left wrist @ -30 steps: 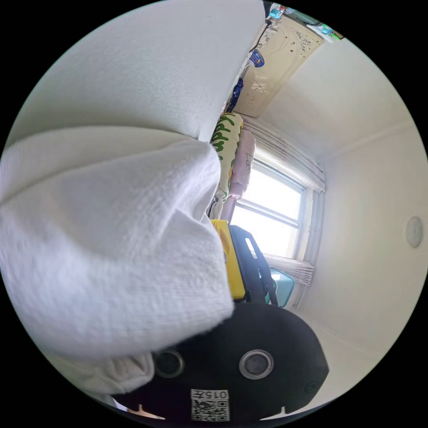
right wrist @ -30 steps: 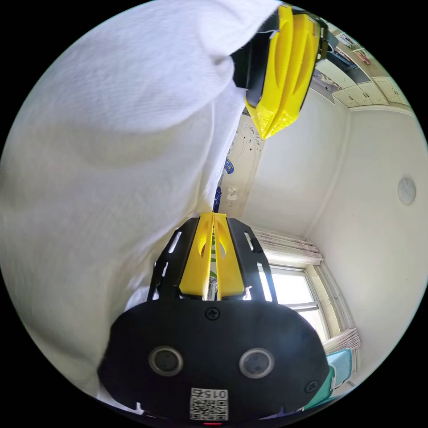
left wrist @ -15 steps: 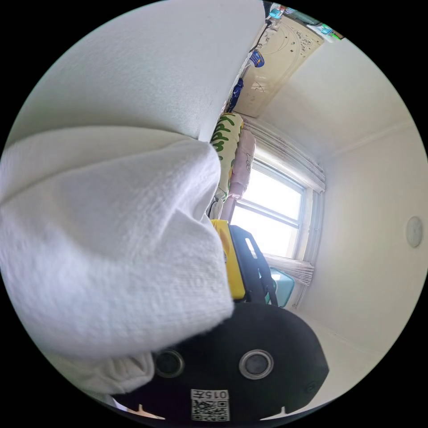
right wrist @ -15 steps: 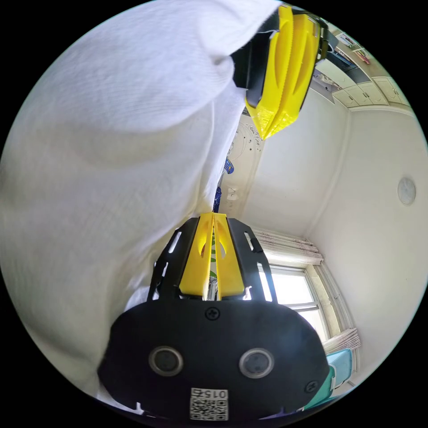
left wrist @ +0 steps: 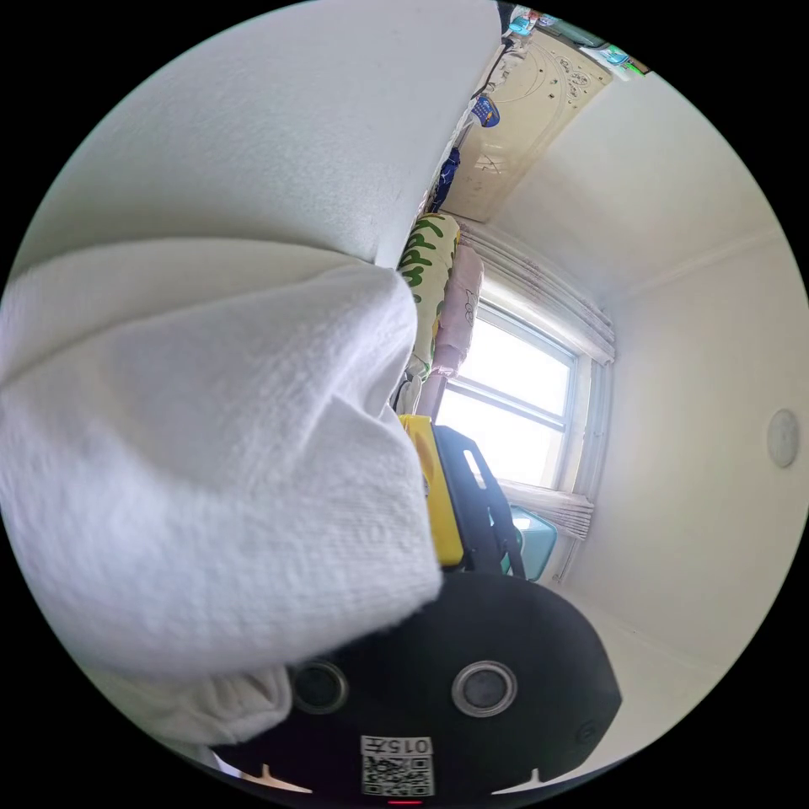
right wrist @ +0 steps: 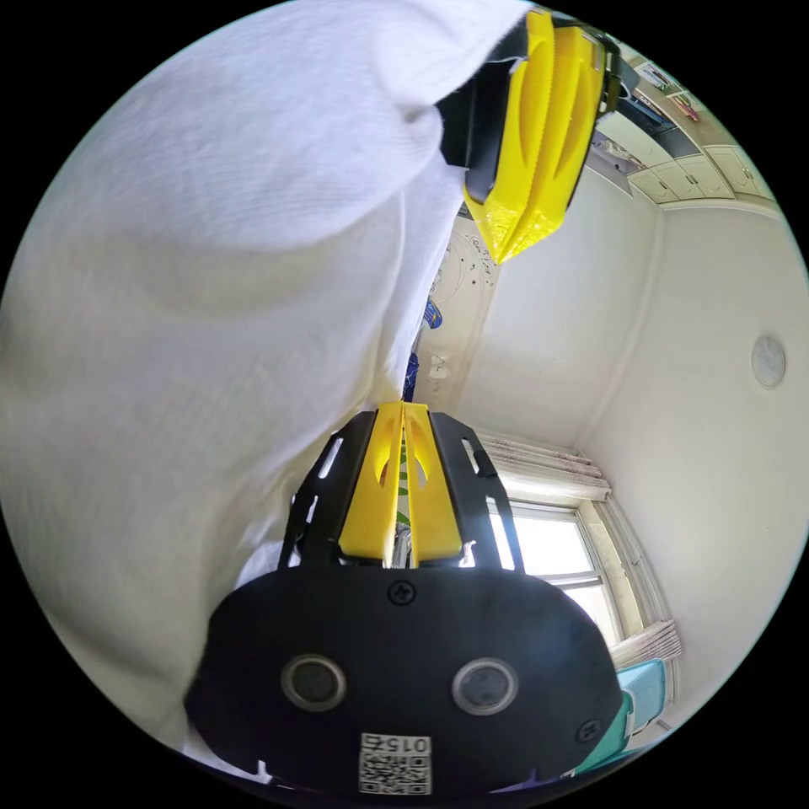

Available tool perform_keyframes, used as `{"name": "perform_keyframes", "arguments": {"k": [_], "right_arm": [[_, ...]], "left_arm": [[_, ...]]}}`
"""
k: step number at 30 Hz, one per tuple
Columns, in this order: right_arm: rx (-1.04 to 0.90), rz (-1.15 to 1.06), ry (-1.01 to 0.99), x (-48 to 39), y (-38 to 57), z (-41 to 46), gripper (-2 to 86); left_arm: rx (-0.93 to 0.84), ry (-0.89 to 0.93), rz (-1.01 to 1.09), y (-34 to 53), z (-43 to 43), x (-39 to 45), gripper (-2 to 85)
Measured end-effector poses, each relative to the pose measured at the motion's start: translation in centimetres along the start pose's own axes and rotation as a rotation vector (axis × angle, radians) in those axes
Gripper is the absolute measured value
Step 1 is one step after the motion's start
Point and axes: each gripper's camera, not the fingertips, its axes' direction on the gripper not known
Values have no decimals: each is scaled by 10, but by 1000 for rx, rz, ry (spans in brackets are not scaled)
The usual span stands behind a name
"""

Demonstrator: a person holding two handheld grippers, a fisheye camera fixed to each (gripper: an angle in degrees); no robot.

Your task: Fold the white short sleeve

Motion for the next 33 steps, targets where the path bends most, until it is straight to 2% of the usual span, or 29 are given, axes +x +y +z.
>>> {"name": "perform_keyframes", "arguments": {"k": [33], "right_arm": [[0,0,0,0,4,3,-10]], "left_arm": [[0,0,0,-2,-2,5,160]]}}
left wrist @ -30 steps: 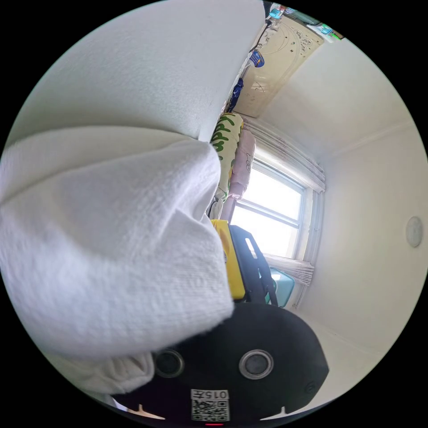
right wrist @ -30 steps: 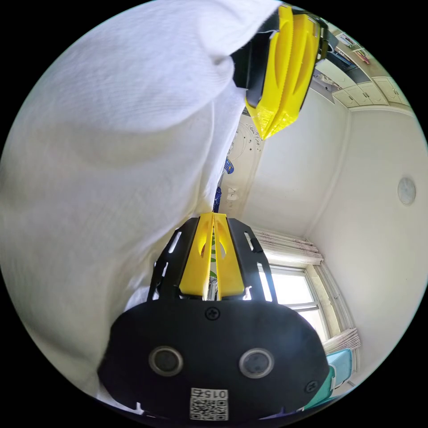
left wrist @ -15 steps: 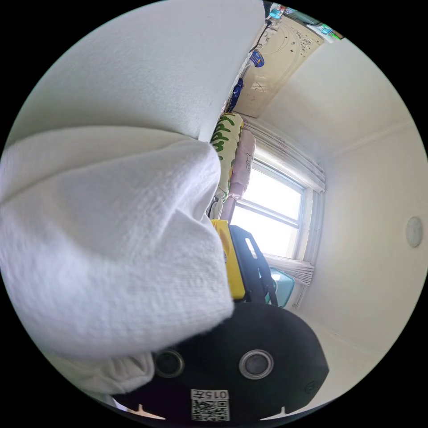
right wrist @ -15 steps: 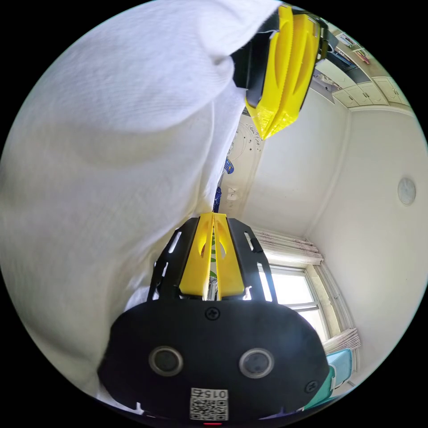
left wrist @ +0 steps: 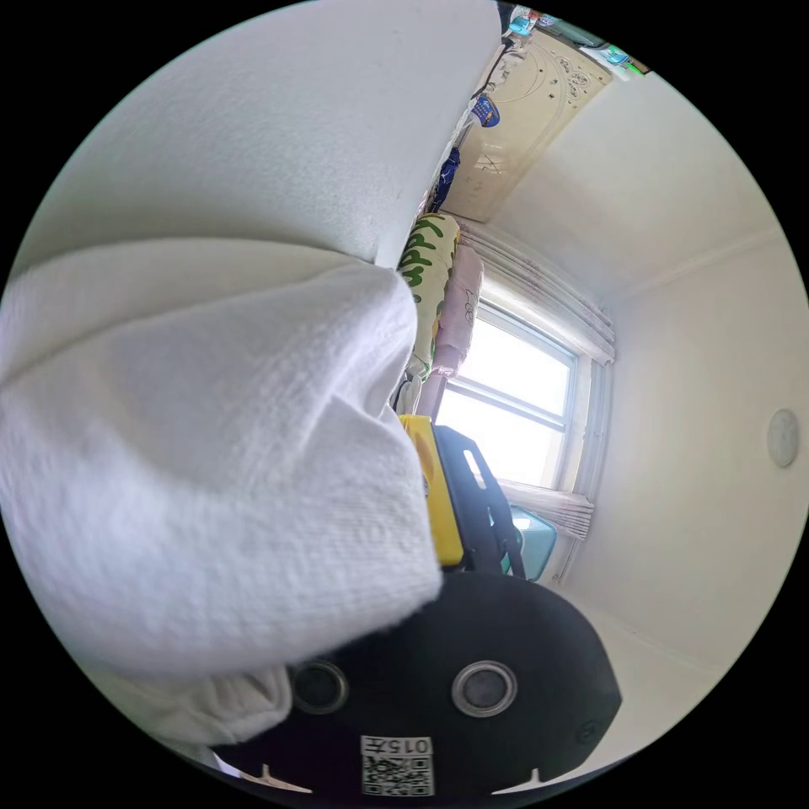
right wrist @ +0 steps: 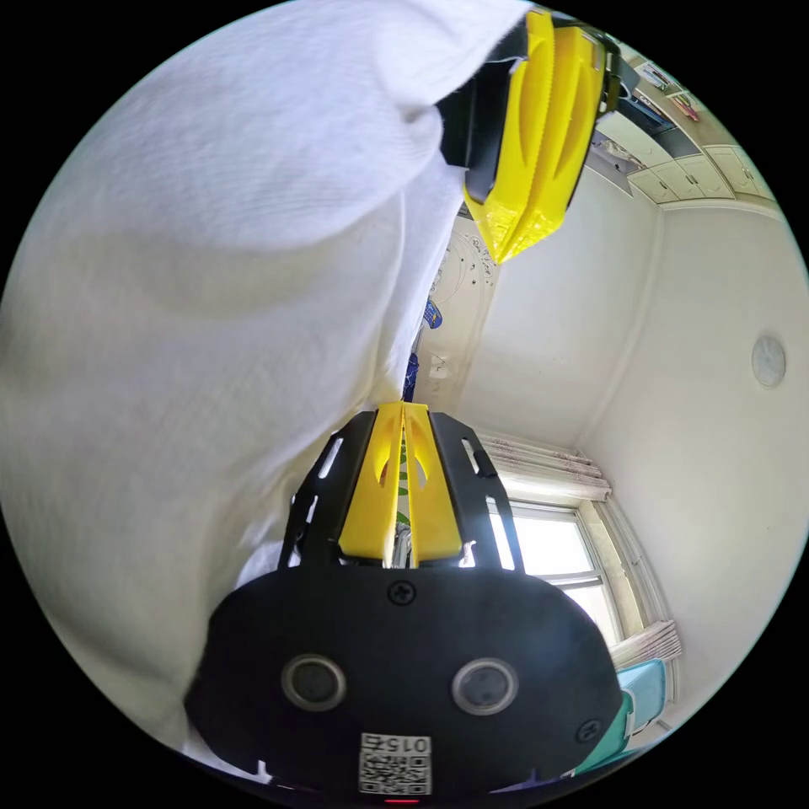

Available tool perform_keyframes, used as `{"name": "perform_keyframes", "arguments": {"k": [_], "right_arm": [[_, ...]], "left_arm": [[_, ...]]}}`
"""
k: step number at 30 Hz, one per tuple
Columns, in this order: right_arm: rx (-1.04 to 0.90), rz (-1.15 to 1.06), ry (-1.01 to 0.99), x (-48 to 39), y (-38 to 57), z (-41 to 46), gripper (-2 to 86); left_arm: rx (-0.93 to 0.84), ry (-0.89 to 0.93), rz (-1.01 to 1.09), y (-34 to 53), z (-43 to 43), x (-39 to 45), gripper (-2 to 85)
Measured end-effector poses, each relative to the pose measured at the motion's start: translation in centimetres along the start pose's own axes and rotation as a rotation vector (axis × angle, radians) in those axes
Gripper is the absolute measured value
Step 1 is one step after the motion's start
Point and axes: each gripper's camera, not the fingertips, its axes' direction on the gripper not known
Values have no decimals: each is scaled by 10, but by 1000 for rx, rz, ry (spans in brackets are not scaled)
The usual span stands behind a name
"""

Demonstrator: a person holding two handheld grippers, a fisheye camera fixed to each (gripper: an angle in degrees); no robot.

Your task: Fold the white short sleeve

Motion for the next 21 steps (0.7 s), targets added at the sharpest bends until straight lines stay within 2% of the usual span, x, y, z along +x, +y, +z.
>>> {"name": "perform_keyframes", "arguments": {"k": [21], "right_arm": [[0,0,0,-2,8,4,-10]], "left_arm": [[0,0,0,4,-1,7,165]]}}
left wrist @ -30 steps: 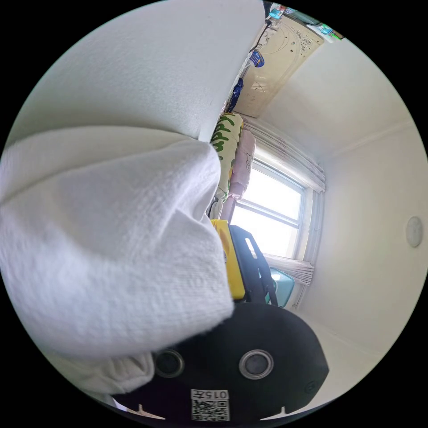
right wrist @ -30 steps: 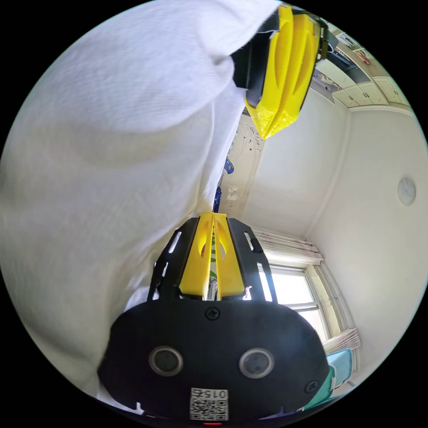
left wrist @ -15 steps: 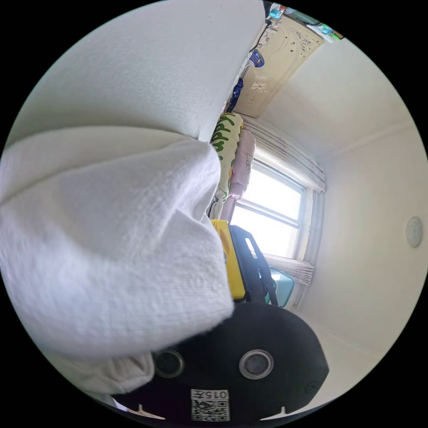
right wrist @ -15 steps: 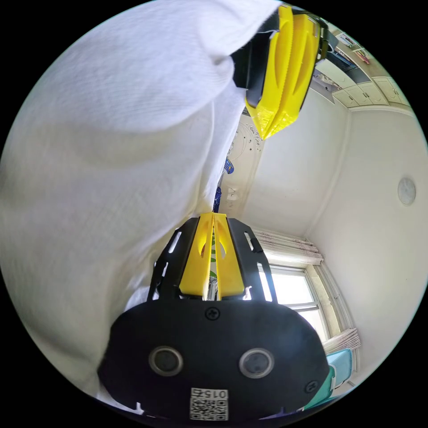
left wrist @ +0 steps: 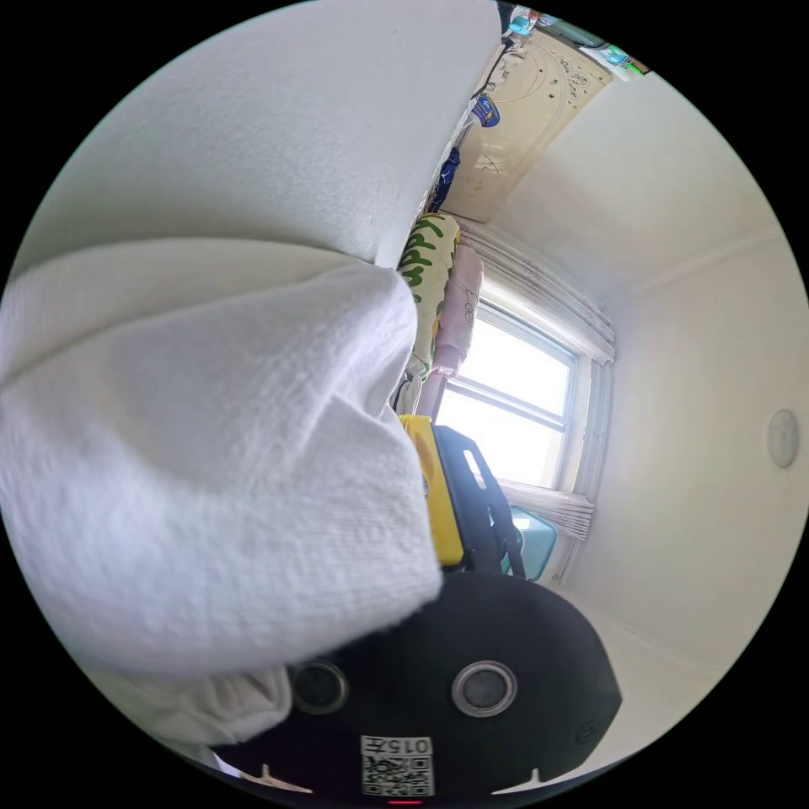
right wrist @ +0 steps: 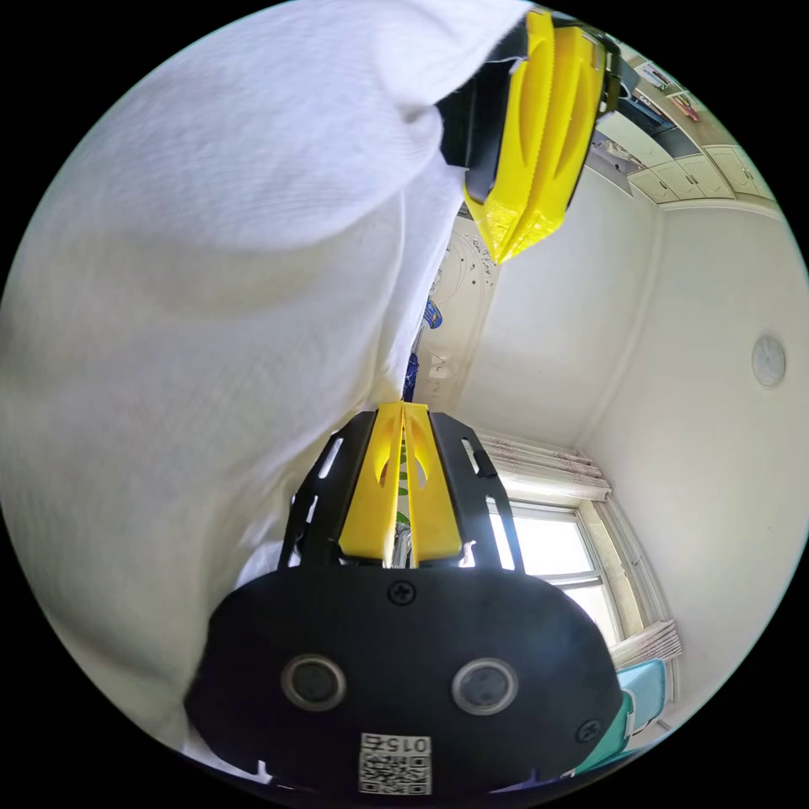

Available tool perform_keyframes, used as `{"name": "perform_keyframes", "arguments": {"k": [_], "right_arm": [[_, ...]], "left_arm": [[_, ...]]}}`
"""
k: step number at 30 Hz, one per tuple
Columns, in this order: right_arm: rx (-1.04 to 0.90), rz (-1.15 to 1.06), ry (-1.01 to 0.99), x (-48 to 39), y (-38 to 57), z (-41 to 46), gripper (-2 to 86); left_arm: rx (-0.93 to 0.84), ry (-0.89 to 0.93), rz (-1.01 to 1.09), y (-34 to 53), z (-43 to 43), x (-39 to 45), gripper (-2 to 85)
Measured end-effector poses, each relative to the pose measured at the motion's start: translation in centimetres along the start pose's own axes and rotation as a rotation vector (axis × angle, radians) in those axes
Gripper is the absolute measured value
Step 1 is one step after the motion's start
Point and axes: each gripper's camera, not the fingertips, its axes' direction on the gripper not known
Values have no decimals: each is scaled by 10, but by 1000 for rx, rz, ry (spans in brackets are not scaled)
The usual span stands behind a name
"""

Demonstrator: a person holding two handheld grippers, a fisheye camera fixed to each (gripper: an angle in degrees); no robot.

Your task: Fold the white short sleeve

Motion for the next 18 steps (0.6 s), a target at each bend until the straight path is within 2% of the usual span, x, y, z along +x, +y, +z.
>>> {"name": "perform_keyframes", "arguments": {"k": [18], "right_arm": [[0,0,0,-5,8,4,-10]], "left_arm": [[0,0,0,8,1,6,167]]}}
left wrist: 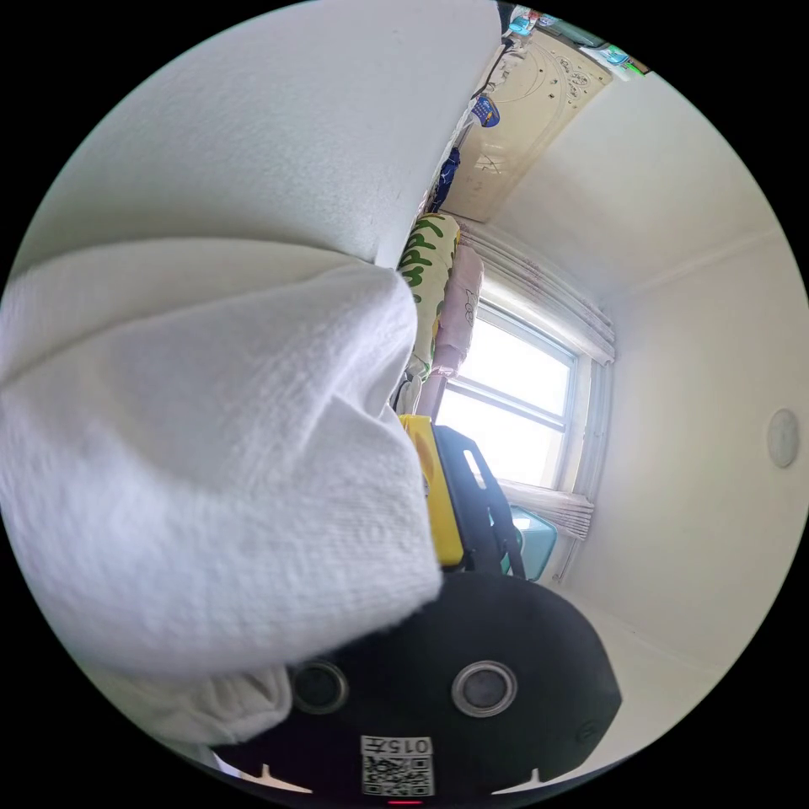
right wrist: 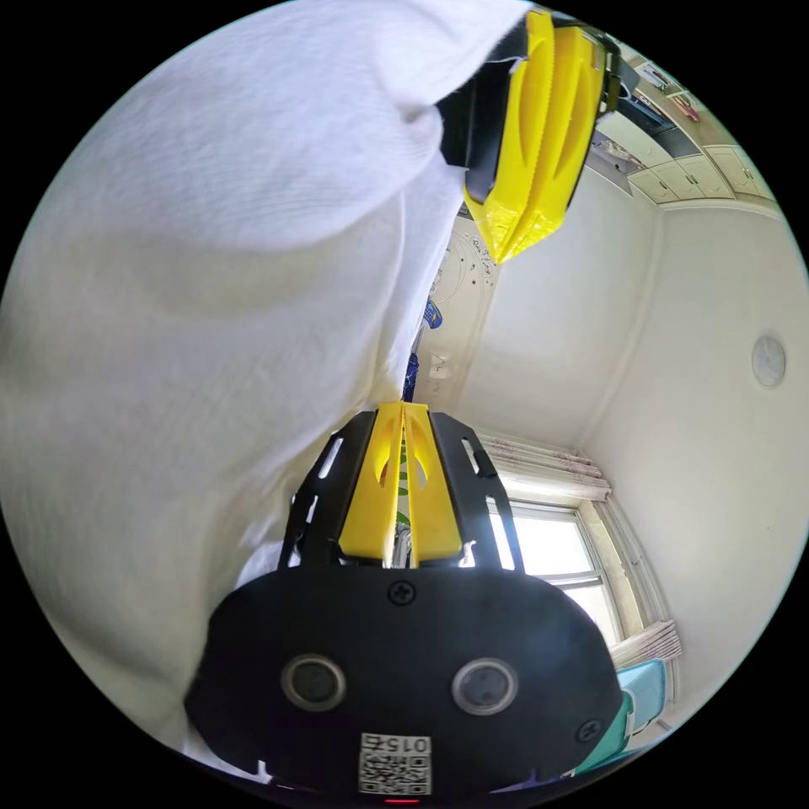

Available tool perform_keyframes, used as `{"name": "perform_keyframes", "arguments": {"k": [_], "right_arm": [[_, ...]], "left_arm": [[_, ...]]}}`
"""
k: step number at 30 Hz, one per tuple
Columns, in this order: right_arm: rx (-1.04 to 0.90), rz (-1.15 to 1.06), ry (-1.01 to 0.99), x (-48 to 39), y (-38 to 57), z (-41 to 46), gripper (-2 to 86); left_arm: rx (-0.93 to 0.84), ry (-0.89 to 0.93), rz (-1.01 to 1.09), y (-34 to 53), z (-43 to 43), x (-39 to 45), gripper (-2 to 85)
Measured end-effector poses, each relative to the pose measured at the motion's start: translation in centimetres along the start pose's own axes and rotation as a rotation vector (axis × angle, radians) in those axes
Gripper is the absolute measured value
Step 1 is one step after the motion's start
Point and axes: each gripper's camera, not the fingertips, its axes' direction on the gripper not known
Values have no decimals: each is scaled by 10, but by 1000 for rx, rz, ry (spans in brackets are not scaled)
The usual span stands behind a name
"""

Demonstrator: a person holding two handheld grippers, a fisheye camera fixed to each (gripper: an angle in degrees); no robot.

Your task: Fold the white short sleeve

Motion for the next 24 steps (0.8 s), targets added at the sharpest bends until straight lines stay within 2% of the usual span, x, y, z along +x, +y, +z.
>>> {"name": "perform_keyframes", "arguments": {"k": [24], "right_arm": [[0,-1,0,-11,9,5,-10]], "left_arm": [[0,0,-1,18,6,2,167]]}}
